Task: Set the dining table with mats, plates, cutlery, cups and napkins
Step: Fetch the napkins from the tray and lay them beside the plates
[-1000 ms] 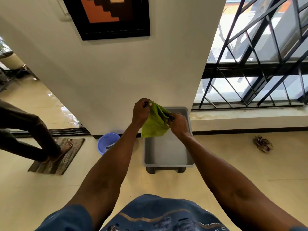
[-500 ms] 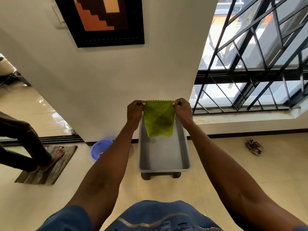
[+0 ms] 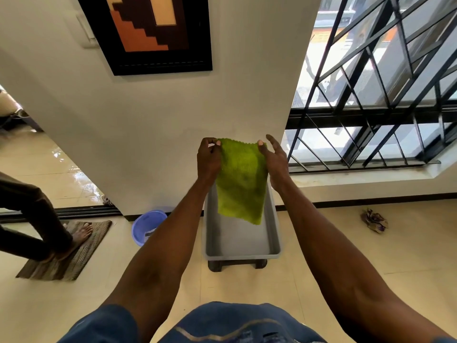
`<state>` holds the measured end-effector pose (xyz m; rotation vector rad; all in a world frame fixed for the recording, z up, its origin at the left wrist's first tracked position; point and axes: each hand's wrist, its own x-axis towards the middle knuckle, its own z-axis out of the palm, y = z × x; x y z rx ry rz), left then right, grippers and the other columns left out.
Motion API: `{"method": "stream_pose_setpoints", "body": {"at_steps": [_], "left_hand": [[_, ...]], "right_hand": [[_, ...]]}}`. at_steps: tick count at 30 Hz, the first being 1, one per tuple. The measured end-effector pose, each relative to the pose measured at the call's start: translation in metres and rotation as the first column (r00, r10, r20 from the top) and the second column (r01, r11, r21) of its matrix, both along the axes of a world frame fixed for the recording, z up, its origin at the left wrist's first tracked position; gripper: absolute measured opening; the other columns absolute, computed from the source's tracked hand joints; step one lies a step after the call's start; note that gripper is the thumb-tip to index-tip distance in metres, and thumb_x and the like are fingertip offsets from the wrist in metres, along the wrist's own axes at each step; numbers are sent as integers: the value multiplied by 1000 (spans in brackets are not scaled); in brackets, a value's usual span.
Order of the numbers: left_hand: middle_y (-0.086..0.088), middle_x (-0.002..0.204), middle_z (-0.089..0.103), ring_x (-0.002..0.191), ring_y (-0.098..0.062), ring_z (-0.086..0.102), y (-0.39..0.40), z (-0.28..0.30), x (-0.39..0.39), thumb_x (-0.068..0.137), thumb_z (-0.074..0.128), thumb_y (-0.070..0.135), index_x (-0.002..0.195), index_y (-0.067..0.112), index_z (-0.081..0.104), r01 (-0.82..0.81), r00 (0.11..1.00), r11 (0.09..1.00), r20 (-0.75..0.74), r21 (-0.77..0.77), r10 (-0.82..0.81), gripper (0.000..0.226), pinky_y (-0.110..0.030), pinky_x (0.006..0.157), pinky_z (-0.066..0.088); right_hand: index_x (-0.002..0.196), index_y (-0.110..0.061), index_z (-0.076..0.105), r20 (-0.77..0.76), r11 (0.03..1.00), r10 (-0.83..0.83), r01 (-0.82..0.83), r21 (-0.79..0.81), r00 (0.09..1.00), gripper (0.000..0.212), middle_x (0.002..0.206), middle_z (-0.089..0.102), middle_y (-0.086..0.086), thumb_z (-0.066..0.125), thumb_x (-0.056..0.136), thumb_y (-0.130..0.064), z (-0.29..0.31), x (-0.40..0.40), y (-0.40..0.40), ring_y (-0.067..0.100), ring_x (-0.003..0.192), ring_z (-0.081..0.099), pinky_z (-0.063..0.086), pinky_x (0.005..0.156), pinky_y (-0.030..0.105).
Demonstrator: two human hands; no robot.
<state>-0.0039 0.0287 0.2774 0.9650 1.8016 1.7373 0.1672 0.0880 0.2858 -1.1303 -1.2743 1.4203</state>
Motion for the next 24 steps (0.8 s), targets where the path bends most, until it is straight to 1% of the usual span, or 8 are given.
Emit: {"method": "stream_pose_setpoints", "body": {"at_steps": [3, 6, 9, 14, 17, 20, 22, 24], "left_hand": [[7, 75, 54, 54, 2, 43, 4, 11, -3, 101, 52, 22, 98, 14, 55, 2, 1000, 1000, -6, 19, -2, 9, -15, 50, 35], [9, 82, 57, 66, 0, 50, 6, 21, -10, 101, 53, 21, 100, 14, 55, -4, 1000, 1000, -21, 6, 4, 7, -10, 55, 39], [9, 86, 58, 73, -4, 54, 3, 26, -18, 100, 54, 20, 101, 13, 56, -4, 1000, 1000, -14, -5, 3, 7, -9, 59, 42], [5, 96, 60, 86, -8, 57, -5, 27, -40, 99, 56, 21, 102, 14, 58, -43, 999, 998, -12, -46, 42, 8, -16, 72, 46], [9, 91, 58, 81, -2, 55, -10, 30, -54, 99, 56, 19, 103, 12, 58, -73, 997, 995, 18, -62, 74, 9, -12, 68, 45], [1, 100, 60, 90, -13, 57, -10, 34, -68, 98, 56, 18, 106, 9, 60, -69, 995, 990, 60, -122, 77, 12, -18, 68, 45], [-7, 105, 64, 98, -24, 62, -6, 36, -76, 98, 57, 19, 106, 6, 62, -19, 982, 987, 181, -160, 48, 16, -25, 68, 51], [-14, 103, 68, 97, -31, 67, -8, 35, -73, 98, 59, 28, 110, 7, 63, 101, 901, 986, 434, -135, -33, 25, -32, 69, 56]], "right_hand": [[146, -14, 39, -238, 923, 238, -295, -246, 942, 96, 143, 48, 18, 82, 68, -48, -9, 4, -4, 34, 122, 55, 48, 101, 49], [129, -10, 57, -437, 813, 326, -485, -324, 838, 93, 130, 62, 17, 92, 53, -48, -24, 0, -19, 34, 117, 61, 48, 101, 50], [121, -7, 62, -580, 727, 320, -587, -357, 749, 81, 119, 68, 16, 96, 51, -32, -40, -11, -30, 28, 105, 67, 53, 96, 44], [115, -5, 66, -473, 712, 461, -631, -309, 751, 62, 115, 70, 12, 89, 58, -12, -34, -28, -35, 26, 106, 67, 56, 88, 34], [123, -2, 62, -374, 713, 545, -649, -263, 750, 64, 123, 66, 16, 85, 64, -5, -17, -34, -26, 31, 116, 62, 52, 96, 38], [125, -1, 60, -384, 736, 491, -608, -297, 782, 48, 118, 68, 18, 72, 79, -9, -1, -36, -18, 32, 107, 66, 56, 86, 39], [123, -4, 61, -420, 741, 437, -583, -333, 796, 39, 116, 68, 19, 66, 86, -14, 5, -37, -15, 33, 101, 68, 57, 83, 42], [122, -4, 62, -465, 760, 362, -545, -355, 808, 36, 116, 68, 20, 63, 88, -16, 6, -39, -15, 34, 99, 68, 56, 84, 45]]}}
